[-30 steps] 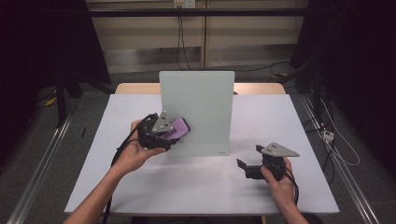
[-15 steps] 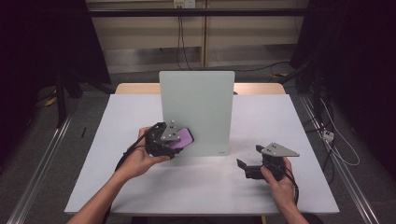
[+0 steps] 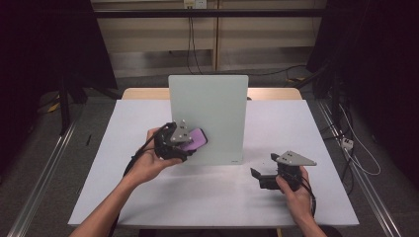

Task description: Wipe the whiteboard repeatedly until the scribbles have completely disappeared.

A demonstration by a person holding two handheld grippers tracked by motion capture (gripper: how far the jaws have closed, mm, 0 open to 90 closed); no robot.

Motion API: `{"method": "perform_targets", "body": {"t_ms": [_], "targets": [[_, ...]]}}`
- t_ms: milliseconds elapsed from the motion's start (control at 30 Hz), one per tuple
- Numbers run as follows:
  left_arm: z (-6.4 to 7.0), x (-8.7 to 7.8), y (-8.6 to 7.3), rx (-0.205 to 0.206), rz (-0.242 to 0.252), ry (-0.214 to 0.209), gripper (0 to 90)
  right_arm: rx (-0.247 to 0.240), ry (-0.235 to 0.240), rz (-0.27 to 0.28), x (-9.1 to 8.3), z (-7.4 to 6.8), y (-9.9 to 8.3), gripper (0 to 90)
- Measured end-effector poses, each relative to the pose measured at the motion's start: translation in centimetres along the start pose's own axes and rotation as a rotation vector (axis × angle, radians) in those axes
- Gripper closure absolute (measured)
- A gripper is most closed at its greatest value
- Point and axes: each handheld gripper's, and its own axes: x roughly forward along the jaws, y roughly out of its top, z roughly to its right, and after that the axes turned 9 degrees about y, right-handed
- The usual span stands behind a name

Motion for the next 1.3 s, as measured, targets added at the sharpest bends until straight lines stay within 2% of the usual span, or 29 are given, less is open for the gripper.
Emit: {"method": "perform_targets", "body": {"t_ms": [67,100,133,167,400,533,700,800,833,867,967,1033,1067,1167,1300], "targets": [[-0.9,-0.6,0.4,-0.017,0.02,0.023,41.0,-0.004,0.001,0.003,0.0,0.0,0.0,6.2],[-1.0,-0.7,0.5,-0.022,0.019,0.02,41.0,-0.005,0.001,0.003,0.0,0.0,0.0,6.2],[-0.9,-0.6,0.6,-0.007,0.014,0.024,41.0,-0.004,0.001,0.004,0.0,0.0,0.0,6.2],[-0.6,-0.5,0.6,0.006,0.004,0.025,40.9,-0.001,0.0,0.003,0.0,0.0,0.0,6.2],[1.8,1.5,-0.1,0.063,-0.031,-0.048,40.9,-0.004,0.0,0.003,0.0,-0.1,0.0,6.2],[3.0,2.5,-0.2,0.092,-0.042,-0.072,40.9,-0.004,0.001,0.003,0.0,0.0,0.0,6.2],[4.4,3.7,-0.6,0.113,-0.071,-0.111,40.9,0.0,0.001,0.002,-0.1,0.0,0.0,6.2],[4.9,4.1,-0.7,0.117,-0.072,-0.122,41.0,-0.003,0.002,0.003,0.0,0.0,0.0,6.2],[4.9,4.2,-0.6,0.121,-0.078,-0.151,41.0,-0.007,0.001,0.002,0.0,0.0,0.0,6.2],[5.2,4.3,-0.7,0.133,-0.076,-0.127,41.0,-0.006,0.002,0.002,0.0,-0.1,0.0,6.2],[5.5,4.6,-0.7,0.15,-0.081,-0.135,41.0,-0.003,0.002,0.002,0.0,0.0,0.0,6.2],[5.2,4.4,-0.7,0.145,-0.076,-0.141,41.0,-0.003,0.002,0.002,0.0,0.0,0.0,6.2],[4.9,4.2,-0.7,0.126,-0.062,-0.132,41.0,-0.005,0.003,0.002,0.0,-0.1,0.0,6.2],[3.3,3.0,-0.6,0.087,-0.03,-0.099,41.0,-0.001,0.002,0.003,0.0,0.0,0.0,6.2],[1.0,1.1,-0.8,0.008,0.021,-0.055,41.0,-0.008,0.002,0.003,-0.1,0.0,0.0,6.2]]}}
